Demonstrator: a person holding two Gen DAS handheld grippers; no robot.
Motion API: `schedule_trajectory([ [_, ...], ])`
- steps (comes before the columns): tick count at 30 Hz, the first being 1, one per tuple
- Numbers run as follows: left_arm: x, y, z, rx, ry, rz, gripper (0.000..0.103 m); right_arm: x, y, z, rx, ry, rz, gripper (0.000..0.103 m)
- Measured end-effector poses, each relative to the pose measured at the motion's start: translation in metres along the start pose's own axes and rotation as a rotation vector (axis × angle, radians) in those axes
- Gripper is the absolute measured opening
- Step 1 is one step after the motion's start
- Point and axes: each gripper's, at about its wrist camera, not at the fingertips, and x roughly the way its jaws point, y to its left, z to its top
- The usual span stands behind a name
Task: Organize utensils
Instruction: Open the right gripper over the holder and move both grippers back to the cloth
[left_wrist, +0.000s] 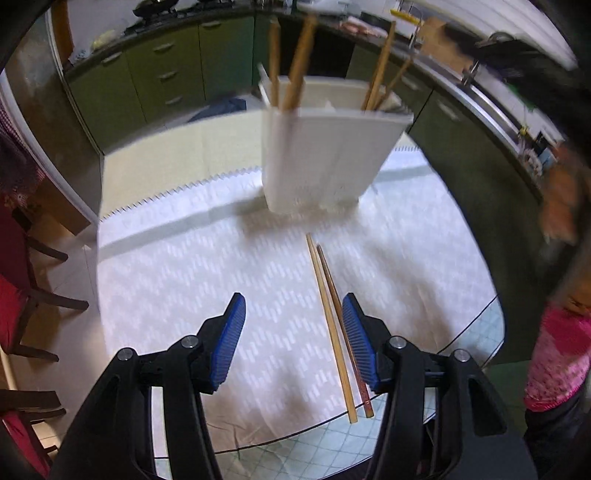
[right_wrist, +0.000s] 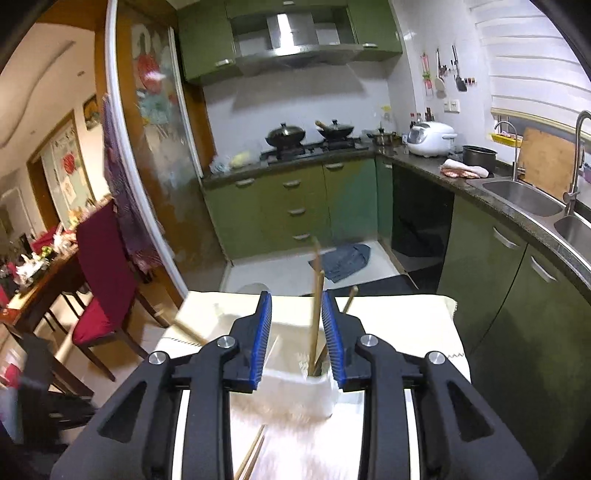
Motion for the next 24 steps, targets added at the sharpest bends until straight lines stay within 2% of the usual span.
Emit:
schedule_trajectory([
  [3, 0.029, -0.008, -0.002, -0.005, 0.063, -0.006, 0.052, -0.04, -0.002, -0.026, 0.0, -0.004, 0.019, 0.035],
  [8, 0.079, -0.017, -0.005, -0.026, 0.174, 0.008, 0.052, -0.074, -0.019, -0.069, 0.016, 0.04, 0.027, 0.035],
  [14, 0.104, -0.021, -0.004, -0.035, 0.221, 0.066, 0.052, -0.097, -0.05, -0.096, 0.066, 0.055, 0.017, 0.037],
  [20, 0.117, -0.025, 0.001, -0.047, 0.252, 0.09, 0.052, -0.106, -0.069, -0.104, 0.098, 0.06, 0.03, 0.038],
  [22, 0.122, -0.026, 0.002, -0.044, 0.265, 0.106, 0.048, -0.107, -0.071, -0.104, 0.105, 0.064, 0.04, 0.038],
  [24, 0.127, -0.025, 0.003, -0.054, 0.278, 0.124, 0.037, -0.109, -0.073, -0.104, 0.111, 0.066, 0.05, 0.038],
])
